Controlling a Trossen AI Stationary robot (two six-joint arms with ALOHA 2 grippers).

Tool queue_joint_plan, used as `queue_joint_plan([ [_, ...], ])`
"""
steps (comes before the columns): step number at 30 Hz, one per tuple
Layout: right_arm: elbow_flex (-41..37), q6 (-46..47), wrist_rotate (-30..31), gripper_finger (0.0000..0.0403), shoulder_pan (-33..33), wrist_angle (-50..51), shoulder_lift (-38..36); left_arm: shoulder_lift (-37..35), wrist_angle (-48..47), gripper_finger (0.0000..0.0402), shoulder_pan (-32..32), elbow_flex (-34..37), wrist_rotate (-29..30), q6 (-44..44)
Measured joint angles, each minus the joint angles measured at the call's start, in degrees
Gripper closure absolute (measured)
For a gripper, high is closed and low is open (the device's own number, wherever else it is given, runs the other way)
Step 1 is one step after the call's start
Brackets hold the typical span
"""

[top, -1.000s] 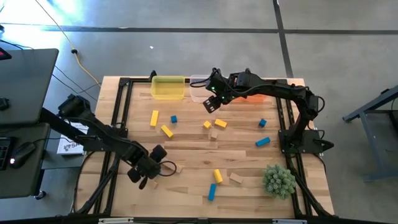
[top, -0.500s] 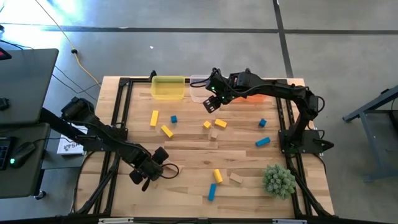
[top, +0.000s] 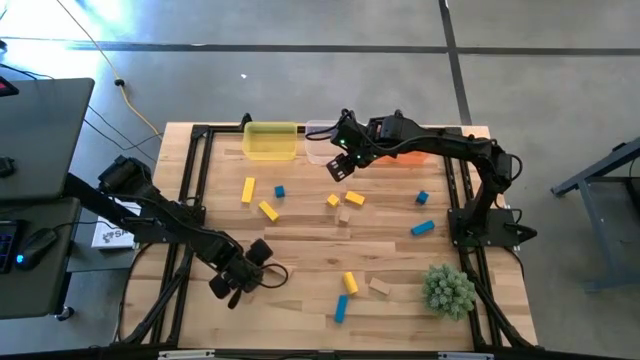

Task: Sort & place blocks by color
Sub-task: Put the blue block into the yellow bin

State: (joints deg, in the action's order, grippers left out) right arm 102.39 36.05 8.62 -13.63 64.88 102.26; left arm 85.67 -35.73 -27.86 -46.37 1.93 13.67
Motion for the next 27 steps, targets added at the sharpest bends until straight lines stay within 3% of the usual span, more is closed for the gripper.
queue_joint_plan([
  [27, 0.0, 1.3, 0.3, 0.0217, 1.4, 0.0, 0.0, 0.0, 0.1, 0.0202, -1.6, 0.0, -1.7, -1.4],
])
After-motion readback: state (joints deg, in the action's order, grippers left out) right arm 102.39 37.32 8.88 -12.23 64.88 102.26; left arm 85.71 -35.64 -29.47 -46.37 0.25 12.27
